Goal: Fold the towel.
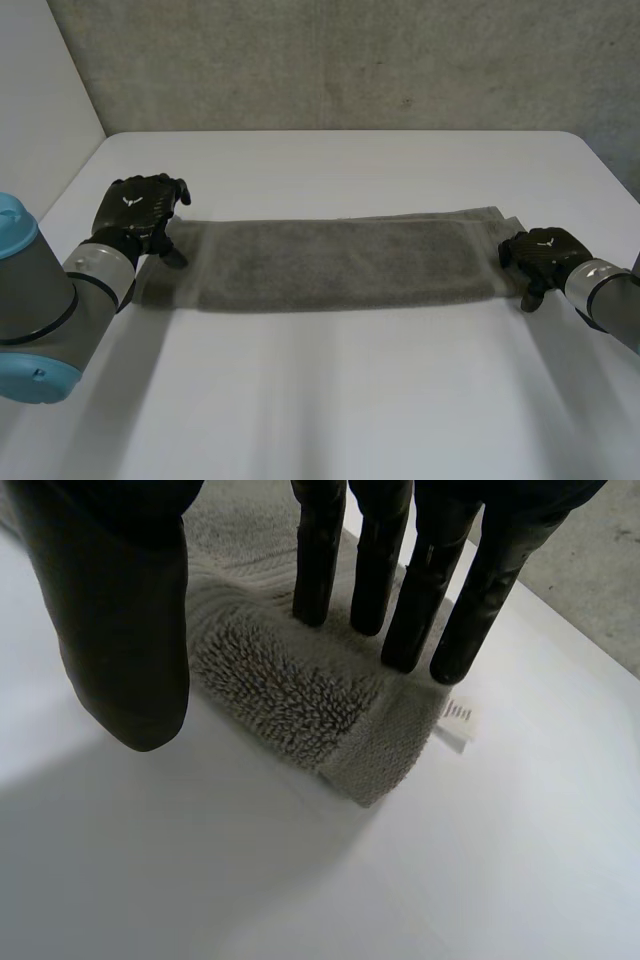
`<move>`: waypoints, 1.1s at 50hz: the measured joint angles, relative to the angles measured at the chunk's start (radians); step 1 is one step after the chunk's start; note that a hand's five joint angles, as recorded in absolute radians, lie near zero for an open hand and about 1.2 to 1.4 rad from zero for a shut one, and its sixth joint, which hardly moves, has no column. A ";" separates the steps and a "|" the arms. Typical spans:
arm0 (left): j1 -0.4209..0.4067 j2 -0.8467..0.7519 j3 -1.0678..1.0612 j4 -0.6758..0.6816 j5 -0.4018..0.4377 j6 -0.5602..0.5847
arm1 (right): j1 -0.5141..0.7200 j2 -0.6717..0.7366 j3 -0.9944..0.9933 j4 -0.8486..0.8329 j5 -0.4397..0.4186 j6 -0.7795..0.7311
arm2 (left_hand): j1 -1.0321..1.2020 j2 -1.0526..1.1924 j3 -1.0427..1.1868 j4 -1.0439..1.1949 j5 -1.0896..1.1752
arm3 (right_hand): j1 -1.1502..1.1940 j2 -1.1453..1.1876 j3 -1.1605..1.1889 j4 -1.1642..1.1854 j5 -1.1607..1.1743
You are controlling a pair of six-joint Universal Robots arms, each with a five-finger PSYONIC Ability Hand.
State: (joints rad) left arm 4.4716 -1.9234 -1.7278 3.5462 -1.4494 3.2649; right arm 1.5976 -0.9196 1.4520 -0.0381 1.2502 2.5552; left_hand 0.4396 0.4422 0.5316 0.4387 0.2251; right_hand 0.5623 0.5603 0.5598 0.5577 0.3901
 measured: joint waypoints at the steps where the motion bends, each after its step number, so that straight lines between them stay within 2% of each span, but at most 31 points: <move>1: 0.000 0.000 0.000 0.000 0.000 0.000 | -0.001 0.008 -0.003 -0.008 0.000 0.000 | 0.000 -0.002 0.000 0.000 -0.002 | 0.052 0.044 0.047 0.047 0.047; 3: 0.001 0.000 0.000 0.000 0.000 0.000 | -0.002 0.018 -0.006 -0.022 0.000 0.000 | 0.000 -0.005 0.000 -0.001 -0.004 | 0.152 0.155 0.154 0.154 0.151; 9: 0.001 0.000 -0.004 0.002 0.000 0.000 | -0.005 0.036 -0.012 -0.078 0.001 0.002 | -0.018 -0.026 0.000 -0.023 -0.024 | 0.635 0.690 0.670 0.690 0.682; 11: 0.000 0.000 -0.004 0.003 0.000 0.000 | -0.007 0.038 -0.014 -0.092 0.001 0.002 | -0.018 -0.027 0.000 -0.023 -0.026 | 0.723 0.742 0.734 0.760 0.759; 20: 0.003 0.001 -0.005 0.002 0.000 -0.001 | -0.056 0.026 -0.020 -0.114 0.005 -0.007 | -0.018 -0.032 0.000 -0.028 -0.029 | 0.749 0.742 0.735 0.769 0.768; 30: 0.012 0.013 -0.014 0.002 0.000 -0.001 | -0.257 -0.067 -0.097 -0.085 0.008 -0.136 | -0.094 -0.109 0.000 -0.095 -0.099 | 0.754 0.742 0.735 0.769 0.768; 35: 0.008 0.021 -0.017 0.002 0.000 -0.001 | -0.274 -0.111 -0.188 -0.022 0.008 -0.175 | -0.175 -0.183 0.000 -0.171 -0.165 | 0.755 0.742 0.735 0.769 0.768; 39: 0.001 0.026 -0.018 0.002 0.000 -0.001 | -0.180 -0.150 -0.249 0.028 0.004 -0.139 | -0.176 -0.184 0.000 -0.173 -0.165 | 0.757 0.743 0.744 0.769 0.768; 45: -0.013 0.033 -0.018 0.002 0.000 -0.001 | 0.122 -0.147 -0.286 0.048 0.002 -0.058 | -0.176 -0.186 0.000 -0.173 -0.167 | 0.758 0.743 0.756 0.769 0.768; 47: -0.019 0.035 -0.019 0.002 0.000 -0.001 | 0.268 -0.111 -0.296 0.040 0.005 -0.041 | -0.176 -0.187 0.000 -0.173 -0.167 | 0.758 0.743 0.756 0.769 0.768; 50: -0.023 0.036 -0.022 0.002 0.000 -0.001 | 0.395 -0.063 -0.312 0.026 0.011 -0.034 | -0.176 -0.188 0.000 -0.173 -0.167 | 0.758 0.743 0.756 0.769 0.768; 52: -0.025 0.037 -0.025 0.002 0.000 -0.001 | 0.525 0.005 -0.335 0.008 0.019 -0.032 | -0.176 -0.189 0.000 -0.173 -0.167 | 0.758 0.743 0.756 0.769 0.768; 55: -0.026 0.037 -0.028 0.002 0.000 -0.001 | 0.617 0.072 -0.360 -0.004 0.027 -0.035 | -0.176 -0.189 0.000 -0.173 -0.167 | 0.736 0.726 0.737 0.752 0.749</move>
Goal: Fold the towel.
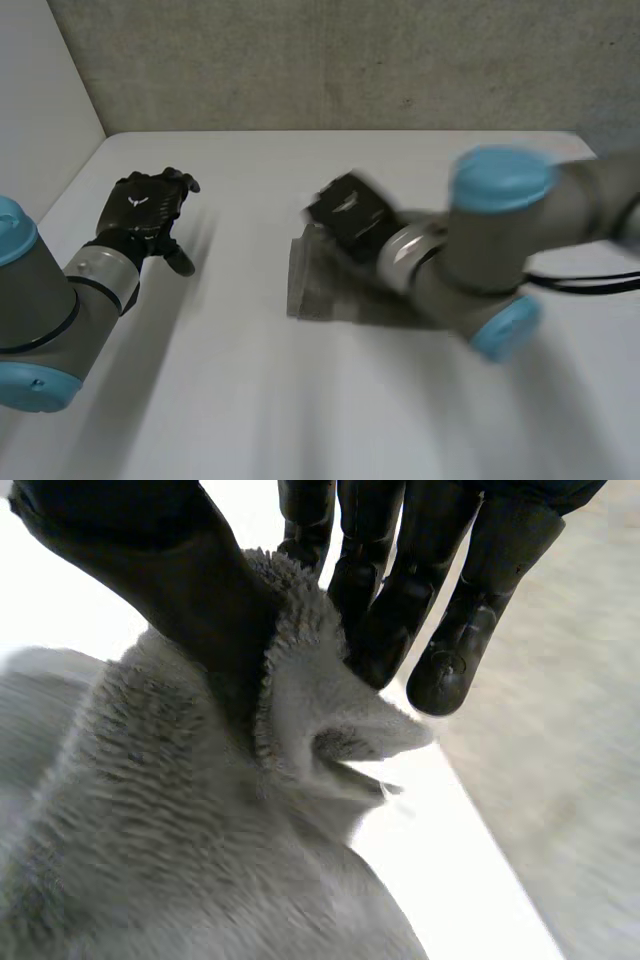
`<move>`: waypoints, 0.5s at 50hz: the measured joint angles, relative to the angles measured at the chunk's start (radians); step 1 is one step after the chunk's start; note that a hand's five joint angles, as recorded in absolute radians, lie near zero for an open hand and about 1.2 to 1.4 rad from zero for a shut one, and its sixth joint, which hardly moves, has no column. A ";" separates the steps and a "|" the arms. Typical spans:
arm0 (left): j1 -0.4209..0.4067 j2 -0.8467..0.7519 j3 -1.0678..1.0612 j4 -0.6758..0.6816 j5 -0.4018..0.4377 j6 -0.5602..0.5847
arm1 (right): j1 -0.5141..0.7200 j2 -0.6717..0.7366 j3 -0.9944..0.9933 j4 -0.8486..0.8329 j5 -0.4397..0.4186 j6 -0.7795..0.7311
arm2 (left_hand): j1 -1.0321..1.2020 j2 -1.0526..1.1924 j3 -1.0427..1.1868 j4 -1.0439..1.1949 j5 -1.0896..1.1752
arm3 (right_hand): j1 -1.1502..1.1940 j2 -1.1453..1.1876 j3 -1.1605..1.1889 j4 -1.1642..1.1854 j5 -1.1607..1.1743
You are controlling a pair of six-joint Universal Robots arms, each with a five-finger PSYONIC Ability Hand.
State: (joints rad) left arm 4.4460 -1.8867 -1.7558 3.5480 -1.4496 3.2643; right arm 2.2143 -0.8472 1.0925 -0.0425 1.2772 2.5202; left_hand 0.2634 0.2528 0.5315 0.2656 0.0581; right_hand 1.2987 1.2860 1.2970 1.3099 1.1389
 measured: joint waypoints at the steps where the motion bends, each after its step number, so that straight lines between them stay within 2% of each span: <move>1: 0.000 0.000 -0.001 0.000 0.000 0.000 | 0.032 0.031 -0.012 -0.004 0.006 -0.003 | 0.000 0.000 0.000 0.000 0.000 | -0.049 -0.045 -0.043 -0.059 -0.060; 2: 0.000 0.000 -0.001 0.000 0.000 0.000 | 0.045 0.045 -0.018 -0.005 0.009 -0.005 | 0.000 0.000 0.000 0.000 0.000 | -0.093 -0.087 -0.084 -0.104 -0.107; 4: -0.003 0.000 -0.001 0.000 0.000 0.000 | 0.082 0.089 -0.039 -0.007 0.033 -0.019 | 0.000 0.000 0.000 0.000 0.000 | -0.487 -0.486 -0.473 -0.469 -0.489; 5: -0.004 0.000 0.000 0.000 0.000 0.000 | 0.088 0.097 -0.043 -0.008 0.042 -0.024 | 0.000 0.000 0.000 0.000 0.000 | -0.588 -0.590 -0.551 -0.568 -0.594; 7: -0.011 0.000 0.005 0.000 0.000 0.000 | 0.099 0.106 -0.051 -0.007 0.078 -0.039 | 0.000 0.000 0.000 0.000 0.000 | -0.939 -0.952 -0.931 -0.930 -0.976; 9: -0.019 0.000 0.012 0.001 0.000 0.000 | 0.095 0.090 -0.046 -0.007 0.104 -0.045 | 0.000 0.000 0.000 0.000 0.000 | -1.032 -1.039 -1.033 -1.040 -1.079; 14: -0.064 -0.001 0.059 0.000 -0.001 0.000 | 0.024 -0.047 0.051 -0.004 0.152 -0.003 | 0.000 0.000 0.000 0.000 0.000 | -1.066 -1.047 -1.052 -1.052 -1.082; 18: -0.101 -0.004 0.101 0.000 -0.003 -0.002 | -0.060 -0.164 0.162 -0.007 0.154 0.065 | 0.000 0.000 0.000 0.000 0.000 | -1.067 -1.047 -1.052 -1.052 -1.082; 23: -0.159 -0.022 0.165 -0.004 -0.007 -0.003 | -0.202 -0.284 0.346 -0.021 0.116 0.151 | 0.000 0.000 0.000 0.000 0.000 | -1.070 -1.047 -1.053 -1.052 -1.082; 25: -0.188 -0.036 0.186 -0.005 -0.009 -0.003 | -0.273 -0.311 0.430 -0.039 0.075 0.170 | 0.000 0.000 0.000 0.000 0.000 | -1.070 -1.047 -1.053 -1.052 -1.081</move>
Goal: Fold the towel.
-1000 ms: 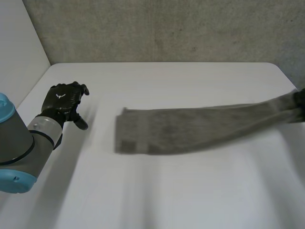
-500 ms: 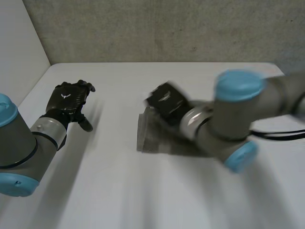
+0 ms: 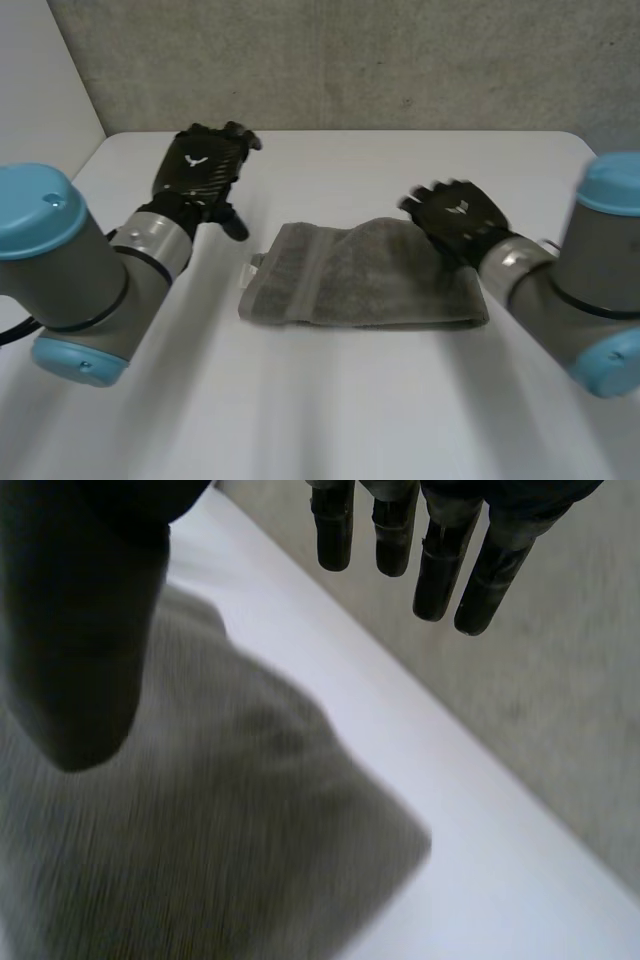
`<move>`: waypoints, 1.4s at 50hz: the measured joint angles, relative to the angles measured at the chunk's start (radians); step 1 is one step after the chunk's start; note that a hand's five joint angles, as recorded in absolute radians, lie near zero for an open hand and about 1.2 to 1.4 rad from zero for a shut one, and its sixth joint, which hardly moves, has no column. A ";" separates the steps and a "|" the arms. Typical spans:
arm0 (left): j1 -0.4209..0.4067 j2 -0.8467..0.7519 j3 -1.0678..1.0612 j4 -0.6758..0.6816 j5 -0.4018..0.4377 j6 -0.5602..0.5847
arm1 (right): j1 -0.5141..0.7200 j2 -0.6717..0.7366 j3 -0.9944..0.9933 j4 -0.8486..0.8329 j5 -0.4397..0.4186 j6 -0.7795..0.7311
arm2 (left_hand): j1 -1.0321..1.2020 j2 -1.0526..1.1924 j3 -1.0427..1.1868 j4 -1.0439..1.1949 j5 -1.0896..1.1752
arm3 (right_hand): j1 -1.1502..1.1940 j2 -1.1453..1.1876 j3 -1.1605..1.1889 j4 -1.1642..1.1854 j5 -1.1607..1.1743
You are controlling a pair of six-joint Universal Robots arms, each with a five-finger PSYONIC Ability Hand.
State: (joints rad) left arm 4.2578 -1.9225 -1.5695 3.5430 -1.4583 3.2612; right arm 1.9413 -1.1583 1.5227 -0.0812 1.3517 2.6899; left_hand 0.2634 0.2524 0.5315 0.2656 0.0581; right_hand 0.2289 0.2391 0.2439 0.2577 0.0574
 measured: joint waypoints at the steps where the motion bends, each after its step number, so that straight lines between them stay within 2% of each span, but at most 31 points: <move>1: -0.006 -0.003 0.004 0.000 -0.001 0.000 | -0.015 -0.004 0.017 -0.005 -0.010 0.002 | 0.000 0.000 0.000 0.000 0.000 | 0.000 0.000 0.000 0.000 0.000; 5: -0.048 -0.022 0.023 0.000 -0.004 0.000 | -0.123 -0.014 0.125 -0.043 -0.096 0.011 | 0.000 0.000 0.000 0.000 0.000 | 0.090 0.078 0.068 0.053 0.086; 9: -0.077 -0.036 0.028 0.001 -0.007 0.001 | -0.198 0.010 0.180 -0.071 -0.172 0.018 | 0.000 0.000 0.000 0.000 0.000 | 0.220 0.223 0.220 0.205 0.240; 14: -0.094 -0.044 0.026 0.003 -0.007 0.002 | -0.225 0.061 0.186 -0.080 -0.210 0.023 | 0.000 0.000 0.000 0.000 0.000 | 0.359 0.353 0.349 0.333 0.363; 17: -0.098 -0.046 0.023 0.003 -0.008 0.002 | -0.227 0.088 0.179 -0.080 -0.217 0.025 | 0.000 0.000 0.000 0.000 0.000 | 0.554 0.549 0.539 0.524 0.552; 18: -0.099 -0.046 0.021 0.004 -0.008 0.002 | -0.226 0.096 0.176 -0.080 -0.218 0.025 | 0.000 0.000 0.000 0.000 0.000 | 0.750 0.719 0.712 0.700 0.727; 20: -0.099 -0.046 0.018 0.004 -0.008 0.002 | -0.224 0.105 0.170 -0.078 -0.218 0.025 | 0.000 0.000 0.000 0.000 0.000 | 0.963 0.938 0.967 0.956 0.982; 22: -0.098 -0.044 0.015 0.004 -0.008 0.002 | -0.223 0.107 0.167 -0.075 -0.217 0.022 | 0.000 0.000 0.000 0.000 0.000 | 1.042 0.991 1.062 1.057 1.080; 28: -0.091 -0.037 0.007 0.001 -0.009 0.002 | -0.227 0.074 0.147 -0.051 -0.207 -0.006 | 0.000 0.000 0.000 0.000 0.000 | 1.049 0.991 1.068 1.072 1.089; 35: -0.074 -0.026 0.009 -0.004 -0.010 0.003 | -0.231 -0.028 0.030 0.064 -0.197 -0.080 | 0.000 0.000 0.000 -0.004 0.000 | 1.057 0.991 1.071 1.072 1.089; 41: -0.050 0.002 0.024 -0.005 -0.010 0.003 | -0.040 -0.010 -0.187 0.200 -0.197 -0.110 | 0.000 0.000 0.000 -0.004 0.000 | 1.064 0.991 1.076 1.072 1.095; 46: -0.042 0.021 0.029 -0.004 -0.010 -0.003 | 0.160 0.121 -0.317 0.227 -0.180 -0.117 | 0.000 0.000 0.000 -0.004 0.000 | 1.064 1.002 1.076 1.072 1.097; 51: -0.039 0.026 0.028 -0.004 -0.010 -0.031 | 0.294 0.279 -0.409 0.224 -0.134 -0.123 | 0.000 0.000 0.000 -0.004 0.000 | 1.067 1.002 1.077 1.072 1.097; 53: -0.038 0.025 0.027 -0.005 -0.010 -0.049 | 0.327 0.330 -0.433 0.223 -0.110 -0.126 | 0.000 0.000 0.000 -0.004 0.000 | 0.991 0.930 1.004 0.995 1.017; 55: -0.038 0.024 0.027 -0.005 -0.010 -0.072 | 0.351 0.366 -0.449 0.221 -0.074 -0.130 | 0.000 0.000 0.000 -0.004 0.000 | 0.628 0.563 0.652 0.636 0.649; 58: -0.037 0.021 0.029 -0.004 -0.009 -0.097 | 0.357 0.363 -0.448 0.220 -0.033 -0.123 | 0.000 0.000 0.000 -0.004 0.000 | 0.172 0.115 0.255 0.194 0.207; 60: -0.037 0.018 0.034 -0.003 -0.009 -0.111 | 0.351 0.336 -0.436 0.220 -0.010 -0.108 | 0.000 0.000 0.000 -0.004 0.000 | 0.038 0.009 0.113 0.021 0.037; 63: -0.037 0.013 0.048 -0.002 -0.009 -0.122 | 0.328 0.271 -0.409 0.216 0.010 -0.059 | 0.000 0.000 0.000 -0.004 0.000 | 0.006 0.001 0.017 -0.001 0.000; 70: -0.046 -0.030 0.124 -0.005 -0.009 -0.141 | 0.185 0.068 -0.307 0.199 0.015 0.175 | 0.000 0.000 0.000 -0.004 0.000 | 0.003 0.001 0.000 -0.001 0.000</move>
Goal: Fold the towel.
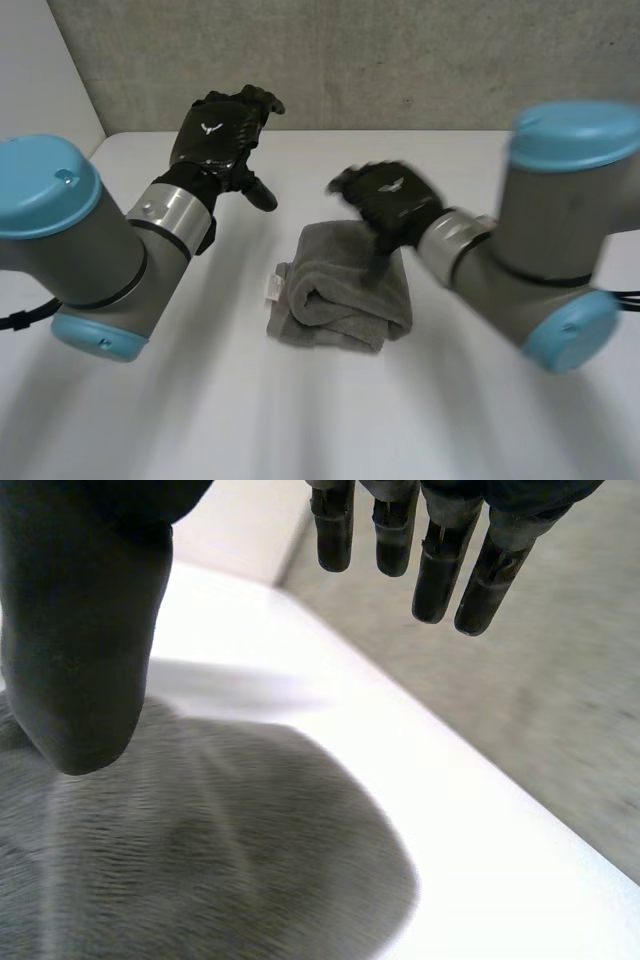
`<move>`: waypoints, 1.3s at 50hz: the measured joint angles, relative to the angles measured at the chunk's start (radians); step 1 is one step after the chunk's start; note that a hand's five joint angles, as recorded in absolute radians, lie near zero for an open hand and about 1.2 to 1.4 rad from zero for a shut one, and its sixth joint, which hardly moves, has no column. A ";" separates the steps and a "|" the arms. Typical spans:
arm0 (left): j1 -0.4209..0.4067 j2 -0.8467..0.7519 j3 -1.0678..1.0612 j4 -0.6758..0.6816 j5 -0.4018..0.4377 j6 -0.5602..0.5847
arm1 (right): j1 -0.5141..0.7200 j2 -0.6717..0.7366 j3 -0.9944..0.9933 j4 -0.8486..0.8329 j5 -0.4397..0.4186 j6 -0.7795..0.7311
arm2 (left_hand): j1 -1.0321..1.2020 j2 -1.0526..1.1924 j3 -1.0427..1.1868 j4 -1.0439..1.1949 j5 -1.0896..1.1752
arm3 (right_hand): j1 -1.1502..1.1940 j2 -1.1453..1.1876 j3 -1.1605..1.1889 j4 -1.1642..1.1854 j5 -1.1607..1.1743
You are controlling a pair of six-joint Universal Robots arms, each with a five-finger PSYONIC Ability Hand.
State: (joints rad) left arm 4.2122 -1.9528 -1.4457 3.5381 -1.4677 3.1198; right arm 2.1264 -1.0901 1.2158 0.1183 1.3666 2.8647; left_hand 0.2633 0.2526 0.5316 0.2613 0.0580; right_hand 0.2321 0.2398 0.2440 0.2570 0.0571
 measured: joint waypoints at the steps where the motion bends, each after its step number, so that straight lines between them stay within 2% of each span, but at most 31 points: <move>1: -0.002 -0.006 0.008 0.000 0.000 -0.004 | -0.013 -0.013 0.009 -0.001 -0.001 0.018 | 0.000 0.000 0.000 0.000 0.000 | 0.000 0.000 0.000 0.000 0.000; 7: -0.034 -0.094 0.083 -0.013 0.004 -0.050 | -0.115 -0.076 0.082 -0.006 -0.015 0.151 | 0.000 0.000 0.000 0.000 0.000 | 0.000 0.000 0.000 0.000 0.000; 12: -0.071 -0.187 0.144 -0.023 0.011 -0.067 | -0.147 -0.062 0.116 -0.013 -0.033 0.183 | 0.000 0.000 0.000 0.000 0.000 | 0.000 0.000 0.000 0.000 0.000; 18: -0.091 -0.291 0.208 -0.028 0.016 -0.067 | -0.160 -0.013 0.127 -0.052 -0.045 0.225 | 0.000 0.000 0.000 0.000 0.000 | 0.000 0.000 0.000 0.000 0.000; 22: -0.095 -0.364 0.251 -0.037 0.017 -0.065 | -0.161 0.046 0.119 -0.100 -0.048 0.306 | 0.000 0.000 0.000 0.000 0.000 | 0.001 0.000 0.000 0.000 0.000; 27: -0.094 -0.394 0.254 -0.056 0.017 -0.062 | -0.152 0.111 0.097 -0.128 -0.050 0.376 | 0.000 0.000 0.000 0.000 0.000 | 0.001 0.000 0.000 0.000 0.000; 35: -0.081 -0.357 0.137 -0.082 0.018 -0.021 | -0.134 0.185 0.058 -0.132 -0.039 0.402 | 0.000 0.000 0.000 0.000 0.000 | 0.001 0.000 0.000 0.000 0.000; 44: -0.072 -0.269 -0.035 -0.074 0.018 0.093 | -0.112 0.246 0.044 -0.130 -0.028 0.391 | 0.000 0.000 0.000 0.000 0.000 | 0.001 0.000 0.000 0.000 0.000; 54: -0.072 -0.242 -0.060 -0.067 0.016 0.158 | -0.086 0.294 0.039 -0.129 -0.029 0.380 | 0.000 0.000 0.000 0.000 0.000 | 0.001 0.000 -0.011 0.000 0.000; 60: -0.071 -0.224 -0.036 -0.071 0.009 0.154 | -0.081 0.240 0.032 -0.121 -0.027 0.365 | 0.000 0.000 0.000 0.000 0.000 | 0.001 0.000 -0.011 0.000 0.000; 65: -0.067 -0.155 -0.016 -0.078 0.004 0.147 | -0.089 0.095 0.029 -0.109 -0.025 0.359 | 0.000 0.000 0.000 0.000 0.000 | 0.001 0.000 -0.011 0.000 0.000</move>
State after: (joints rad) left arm 4.1454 -2.1082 -1.4617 3.4600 -1.4639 3.2664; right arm 2.0376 -0.9956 1.2445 0.0092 1.3418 3.2232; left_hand 0.2633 0.2526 0.5316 0.2614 0.0582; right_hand 0.2335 0.2398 0.2334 0.2571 0.0570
